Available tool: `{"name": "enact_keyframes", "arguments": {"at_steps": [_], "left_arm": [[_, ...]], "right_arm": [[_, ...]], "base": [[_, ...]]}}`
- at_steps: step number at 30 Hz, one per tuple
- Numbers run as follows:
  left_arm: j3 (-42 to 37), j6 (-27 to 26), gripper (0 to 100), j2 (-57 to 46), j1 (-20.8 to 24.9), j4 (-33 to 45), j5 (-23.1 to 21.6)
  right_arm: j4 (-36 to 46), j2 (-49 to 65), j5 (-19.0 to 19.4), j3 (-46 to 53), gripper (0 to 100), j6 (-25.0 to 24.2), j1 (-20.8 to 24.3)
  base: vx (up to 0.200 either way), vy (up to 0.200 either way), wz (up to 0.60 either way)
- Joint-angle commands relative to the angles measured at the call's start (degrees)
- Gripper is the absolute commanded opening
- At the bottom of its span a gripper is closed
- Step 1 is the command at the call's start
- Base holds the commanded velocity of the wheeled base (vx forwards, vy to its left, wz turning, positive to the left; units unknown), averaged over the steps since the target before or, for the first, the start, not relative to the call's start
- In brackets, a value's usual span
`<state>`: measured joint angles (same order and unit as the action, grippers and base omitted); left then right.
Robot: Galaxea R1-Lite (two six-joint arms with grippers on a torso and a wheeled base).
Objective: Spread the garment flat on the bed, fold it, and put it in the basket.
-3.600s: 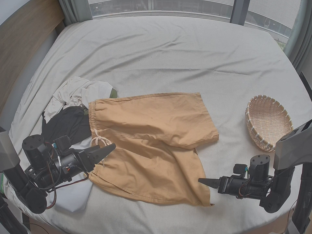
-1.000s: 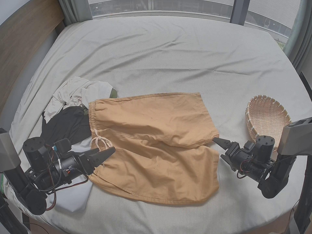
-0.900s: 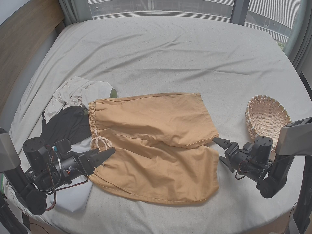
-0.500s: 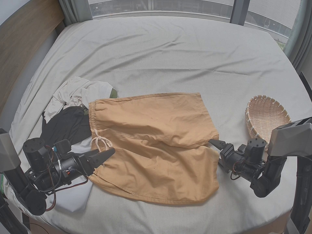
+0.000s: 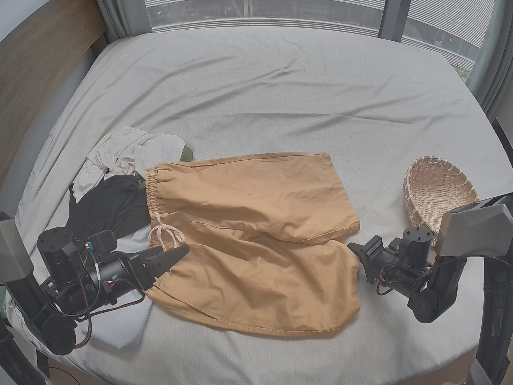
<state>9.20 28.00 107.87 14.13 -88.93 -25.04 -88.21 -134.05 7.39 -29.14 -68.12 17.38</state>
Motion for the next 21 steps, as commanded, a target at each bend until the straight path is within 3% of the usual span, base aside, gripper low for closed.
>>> {"name": "enact_keyframes", "arguments": {"at_steps": [1,9,21], "left_arm": [[-0.4,0.0,100,0.0,-0.1,0.0,0.0],[-0.4,0.0,100,-0.2,-0.1,0.0,0.0],[-1.0,0.0,100,0.0,-0.1,0.0,0.0]], "right_arm": [[-0.1,0.2,0.0,-0.1,0,0.1,-0.6],[-0.1,4.5,0.2,0.2,0,1.6,-3.3],[-0.2,4.5,0.1,0.4,0,6.1,-3.3]], "base": [[0.0,0.0,0.0],[0.0,0.0,0.0],[0.0,0.0,0.0]]}}
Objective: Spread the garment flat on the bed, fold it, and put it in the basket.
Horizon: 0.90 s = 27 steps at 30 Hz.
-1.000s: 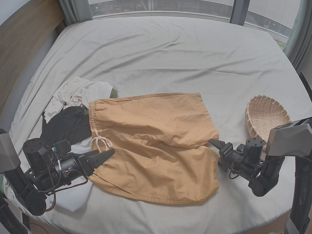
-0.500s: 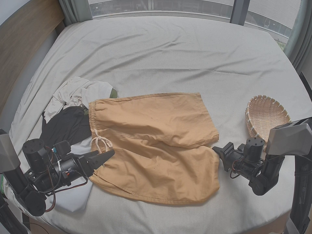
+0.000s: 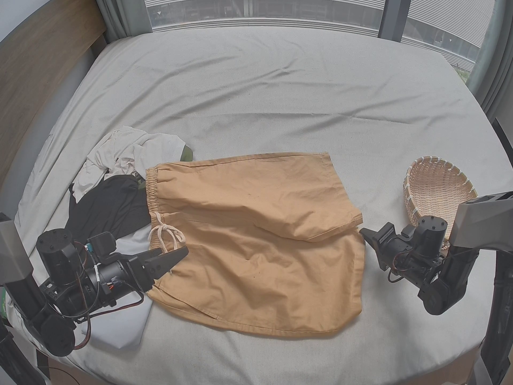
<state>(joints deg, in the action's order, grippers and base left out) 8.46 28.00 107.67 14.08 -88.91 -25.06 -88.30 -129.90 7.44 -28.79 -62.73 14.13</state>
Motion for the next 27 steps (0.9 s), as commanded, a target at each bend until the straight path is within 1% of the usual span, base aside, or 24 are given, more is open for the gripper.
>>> {"name": "enact_keyframes", "arguments": {"at_steps": [1,7,16,17,18,24,27], "left_arm": [[-0.3,0.0,100,0.2,0.0,0.0,0.0],[-0.6,0.0,100,0.5,-0.1,0.0,0.0],[-2.4,0.0,100,1.4,-3.4,0.0,-0.1],[-2.7,0.0,100,1.3,-3.9,0.0,-0.2],[-2.7,0.0,100,1.3,-3.9,0.0,-0.2],[-5.0,-0.1,100,1.3,-7.2,0.0,-0.5],[-6.5,-1.2,100,1.7,-9.6,0.1,-0.6]], "right_arm": [[-0.1,0.4,0.0,0.1,0,1.0,-0.1],[-0.1,0.5,-0.2,0.0,0,3.2,-0.6],[-0.1,0.6,-2.0,-0.5,0,5.0,-0.6],[-0.1,0.7,-2.0,-0.5,100,5.0,-0.6],[-0.1,0.7,-2.0,-0.5,100,5.0,-0.6],[-0.1,4.6,-2.3,0.5,100,5.3,-0.6],[-0.1,8.8,-3.0,3.4,100,5.4,0.1]], "base": [[0.0,0.0,0.0],[0.0,0.0,0.0],[0.0,0.0,0.0],[0.0,0.0,0.0],[0.0,0.0,0.0],[0.0,0.0,0.0],[0.0,0.0,0.0]]}}
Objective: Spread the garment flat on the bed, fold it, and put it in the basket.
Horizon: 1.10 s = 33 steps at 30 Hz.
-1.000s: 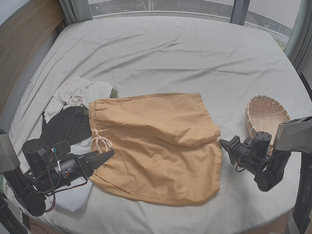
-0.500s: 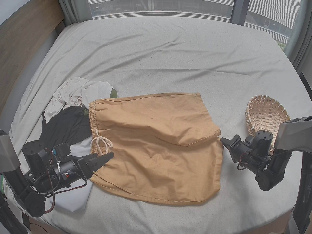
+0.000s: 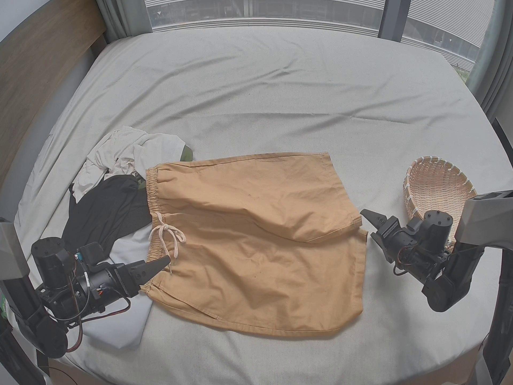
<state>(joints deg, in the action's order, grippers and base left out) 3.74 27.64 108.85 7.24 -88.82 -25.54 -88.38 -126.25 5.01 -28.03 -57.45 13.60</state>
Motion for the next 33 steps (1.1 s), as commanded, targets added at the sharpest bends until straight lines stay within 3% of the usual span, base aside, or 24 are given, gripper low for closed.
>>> {"name": "enact_keyframes", "arguments": {"at_steps": [1,10,33], "left_arm": [[-2.2,-1.4,100,0.9,-3.6,0.1,-0.1],[-3.7,-3.7,100,6.9,-8.8,0.1,-0.3],[1.6,-3.4,100,17.0,-7.5,0.0,-0.4]], "right_arm": [[0.0,6.7,-0.6,3.6,100,0.2,1.1],[0.1,16.7,-1.6,10.4,100,4.0,6.5],[0.1,17.0,-1.7,10.6,100,4.0,6.9]], "base": [[0.0,0.0,0.0],[0.0,0.0,0.0],[0.0,0.0,0.0]]}}
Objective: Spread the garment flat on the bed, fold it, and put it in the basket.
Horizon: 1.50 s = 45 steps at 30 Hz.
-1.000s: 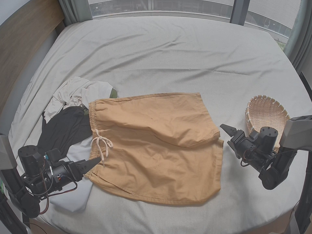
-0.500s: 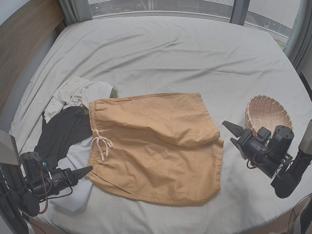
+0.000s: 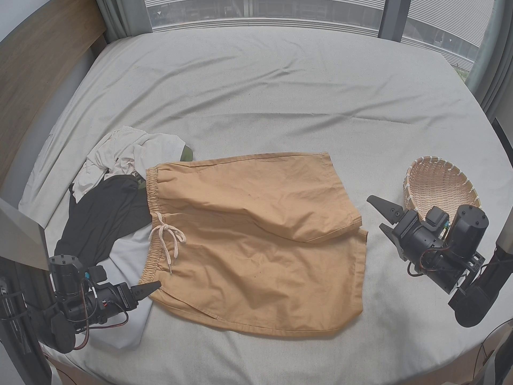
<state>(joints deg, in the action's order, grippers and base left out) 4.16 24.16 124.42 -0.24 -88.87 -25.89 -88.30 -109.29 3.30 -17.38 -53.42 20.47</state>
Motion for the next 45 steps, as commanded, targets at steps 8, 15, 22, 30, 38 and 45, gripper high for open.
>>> {"name": "enact_keyframes", "arguments": {"at_steps": [8,15,22,30,38,45], "left_arm": [[2.6,1.4,100,1.8,0.6,0.0,-0.1],[4.0,1.4,0,3.5,0.8,0.0,-0.1],[4.3,1.2,0,4.2,0.7,0.0,0.0],[2.4,1.3,0,-0.8,0.8,0.0,-0.2],[2.7,1.2,0,-1.0,0.8,-0.1,-0.4],[2.5,1.0,0,-1.1,1.5,-0.1,-0.3]], "right_arm": [[0.0,0.0,-0.1,0.1,100,-0.2,0.0],[0.0,0.0,-0.1,0.5,100,-0.2,0.0],[0.0,-0.2,0.0,2.4,100,0.2,0.0],[0.0,-10.5,0.3,9.8,100,4.2,3.9],[-0.1,-17.8,0.1,12.1,100,5.7,6.3],[-0.3,-21.4,0.2,11.1,100,5.8,6.3]], "base": [[0.0,0.0,0.0],[0.0,0.0,0.0],[0.0,0.0,0.0],[0.0,0.0,0.0],[0.0,0.0,0.0],[0.0,0.0,0.0]]}}
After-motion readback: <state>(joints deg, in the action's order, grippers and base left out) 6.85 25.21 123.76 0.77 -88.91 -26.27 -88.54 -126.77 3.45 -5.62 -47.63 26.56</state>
